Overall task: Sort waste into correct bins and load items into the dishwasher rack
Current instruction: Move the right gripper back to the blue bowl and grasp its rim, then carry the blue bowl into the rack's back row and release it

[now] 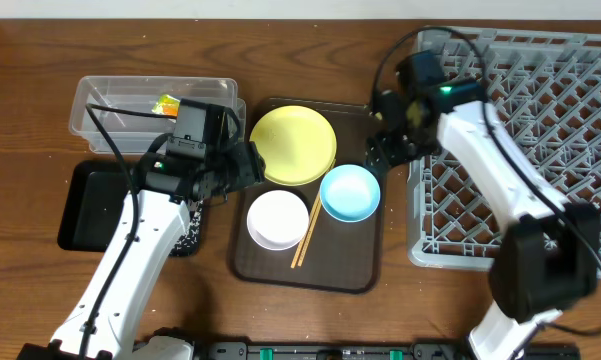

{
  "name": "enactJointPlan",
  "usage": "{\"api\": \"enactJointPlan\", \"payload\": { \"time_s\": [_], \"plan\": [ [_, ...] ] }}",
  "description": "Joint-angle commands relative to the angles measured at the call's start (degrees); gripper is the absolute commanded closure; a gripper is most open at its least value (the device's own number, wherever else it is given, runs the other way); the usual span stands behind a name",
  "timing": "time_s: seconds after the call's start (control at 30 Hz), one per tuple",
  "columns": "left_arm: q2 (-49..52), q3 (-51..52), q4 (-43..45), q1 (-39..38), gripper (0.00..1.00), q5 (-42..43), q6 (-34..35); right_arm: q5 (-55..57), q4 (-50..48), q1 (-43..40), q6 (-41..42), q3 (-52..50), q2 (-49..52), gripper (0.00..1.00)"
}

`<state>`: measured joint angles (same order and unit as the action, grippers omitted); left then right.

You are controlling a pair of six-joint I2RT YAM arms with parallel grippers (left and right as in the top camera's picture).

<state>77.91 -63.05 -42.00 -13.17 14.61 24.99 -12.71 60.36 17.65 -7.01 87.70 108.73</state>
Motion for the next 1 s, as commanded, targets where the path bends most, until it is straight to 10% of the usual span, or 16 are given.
{"api": "enactJointPlan", "payload": {
  "time_s": [0.0,0.43,0.97],
  "plan": [
    [-0.07,-0.83,-2.08,0.15,0.38,-5.07,-0.9,2.38,0.0,1.31,2.75,0.24,4.17,0.31],
    [-0.07,-0.83,-4.24,0.13,0.38,-6.75,-0.94,2.23,-0.81,1.84,4.42,0.39,9.99,0.99],
    [-0.07,-0.83,-4.28,0.13,0.38,-6.73,-0.94,11.08,-5.03,-6.4,3.5,18.45,-1.01,0.99]
  ]
}}
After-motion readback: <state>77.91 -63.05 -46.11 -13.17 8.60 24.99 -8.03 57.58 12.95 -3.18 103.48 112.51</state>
